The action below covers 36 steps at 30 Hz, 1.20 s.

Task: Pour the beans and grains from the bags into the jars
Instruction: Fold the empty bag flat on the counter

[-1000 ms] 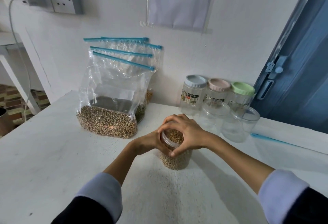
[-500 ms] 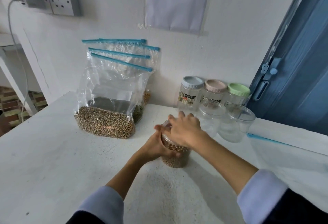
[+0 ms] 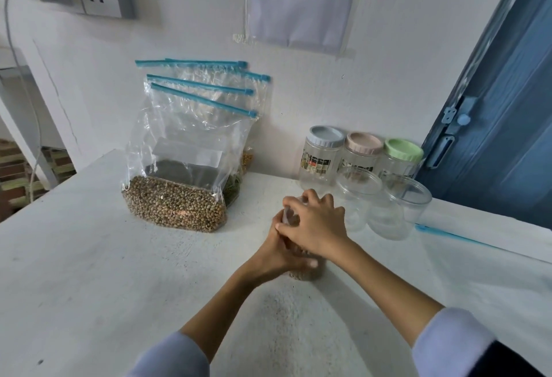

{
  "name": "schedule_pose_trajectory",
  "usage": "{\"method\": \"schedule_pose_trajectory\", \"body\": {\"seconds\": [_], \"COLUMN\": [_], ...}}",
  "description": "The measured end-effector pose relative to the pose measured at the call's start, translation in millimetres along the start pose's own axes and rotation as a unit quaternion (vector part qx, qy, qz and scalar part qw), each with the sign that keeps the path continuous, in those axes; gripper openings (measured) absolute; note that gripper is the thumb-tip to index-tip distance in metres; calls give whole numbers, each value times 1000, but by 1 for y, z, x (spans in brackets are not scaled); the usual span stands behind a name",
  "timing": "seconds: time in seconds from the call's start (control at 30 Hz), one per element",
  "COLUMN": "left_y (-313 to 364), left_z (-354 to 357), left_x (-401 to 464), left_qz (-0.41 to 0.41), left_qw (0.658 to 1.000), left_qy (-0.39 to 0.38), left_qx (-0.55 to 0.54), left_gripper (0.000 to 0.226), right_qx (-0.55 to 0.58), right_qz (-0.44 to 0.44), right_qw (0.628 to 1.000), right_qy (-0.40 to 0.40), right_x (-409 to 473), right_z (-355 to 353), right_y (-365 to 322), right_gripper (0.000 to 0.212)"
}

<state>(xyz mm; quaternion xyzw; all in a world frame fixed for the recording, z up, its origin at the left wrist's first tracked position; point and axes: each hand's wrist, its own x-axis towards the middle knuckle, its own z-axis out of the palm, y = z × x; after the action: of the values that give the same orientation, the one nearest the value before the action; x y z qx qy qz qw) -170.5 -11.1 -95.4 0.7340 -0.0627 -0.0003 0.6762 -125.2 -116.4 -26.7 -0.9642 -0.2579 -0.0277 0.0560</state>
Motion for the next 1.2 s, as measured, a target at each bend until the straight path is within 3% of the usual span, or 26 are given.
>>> {"method": "schedule_pose_trajectory", "body": {"seconds": [0.1, 0.2, 0.5, 0.73, 0.93, 1.03, 1.13, 1.2], "left_y": [-4, -5, 5, 10, 5, 2, -4, -5], "left_z": [13, 7, -19, -25, -23, -23, -26, -24], "left_x": [6, 8, 9, 8, 12, 9, 3, 2], "left_qz": [50, 55, -8, -49, -106, -100, -69, -43], "left_qw": [996, 995, 992, 967, 935, 945, 980, 991], "left_qy": [75, 83, -120, -240, -330, -293, -139, -81], "left_qx": [5, -4, -49, -72, -75, -103, -126, -100], "left_gripper": [91, 87, 86, 94, 87, 87, 80, 71], "right_qx": [-15, -11, 36, 52, 41, 43, 48, 37], "right_qz": [64, 25, -200, -323, -376, -339, -201, -100], "right_qw": [998, 1000, 979, 944, 925, 940, 978, 994], "right_qy": [-1, 4, -19, -32, -30, -16, -15, -6], "right_x": [3, 4, -16, -29, -39, -41, -32, -23], "right_z": [3, 1, -4, -8, -7, -4, -7, -11], "right_y": [-12, -6, 26, 40, 45, 44, 39, 32], "right_gripper": [48, 49, 73, 55, 51, 54, 70, 64]}}
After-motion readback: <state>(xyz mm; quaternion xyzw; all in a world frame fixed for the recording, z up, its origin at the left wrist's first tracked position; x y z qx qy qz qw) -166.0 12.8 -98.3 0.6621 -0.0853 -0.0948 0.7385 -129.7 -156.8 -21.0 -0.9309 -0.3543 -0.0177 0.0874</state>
